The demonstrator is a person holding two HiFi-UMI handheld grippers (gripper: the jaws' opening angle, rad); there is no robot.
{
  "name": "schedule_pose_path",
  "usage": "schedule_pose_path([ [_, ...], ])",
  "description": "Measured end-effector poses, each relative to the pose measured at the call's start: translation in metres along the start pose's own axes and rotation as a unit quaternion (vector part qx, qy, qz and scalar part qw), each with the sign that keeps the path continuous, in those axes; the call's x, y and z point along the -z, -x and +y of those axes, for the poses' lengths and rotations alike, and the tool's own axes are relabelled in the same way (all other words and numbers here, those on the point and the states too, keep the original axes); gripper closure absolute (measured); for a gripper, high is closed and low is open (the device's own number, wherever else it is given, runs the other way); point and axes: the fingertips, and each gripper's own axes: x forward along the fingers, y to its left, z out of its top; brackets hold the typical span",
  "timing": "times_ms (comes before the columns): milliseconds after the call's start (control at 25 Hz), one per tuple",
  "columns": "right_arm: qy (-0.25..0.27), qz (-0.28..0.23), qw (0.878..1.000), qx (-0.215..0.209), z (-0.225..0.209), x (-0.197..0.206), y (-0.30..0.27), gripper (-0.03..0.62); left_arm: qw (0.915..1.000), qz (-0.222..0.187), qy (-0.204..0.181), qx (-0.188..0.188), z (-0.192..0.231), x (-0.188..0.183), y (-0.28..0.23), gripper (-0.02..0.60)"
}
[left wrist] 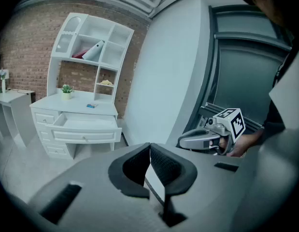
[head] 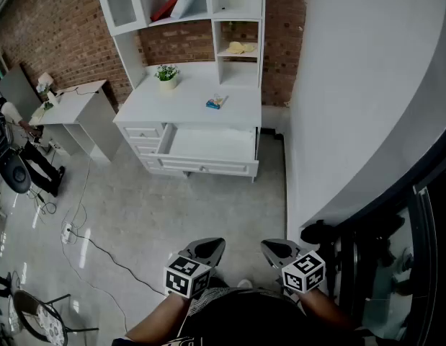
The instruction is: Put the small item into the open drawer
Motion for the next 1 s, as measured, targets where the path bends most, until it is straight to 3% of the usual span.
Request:
schedule_pose_path([
  [1000,-0.003,-0.018,1.0,0.003,-0.01,-0.014,0.0,0.589,0.9999,-0.012,-0.003,0.002,-0.002,-0.013,-0.006,0.563],
])
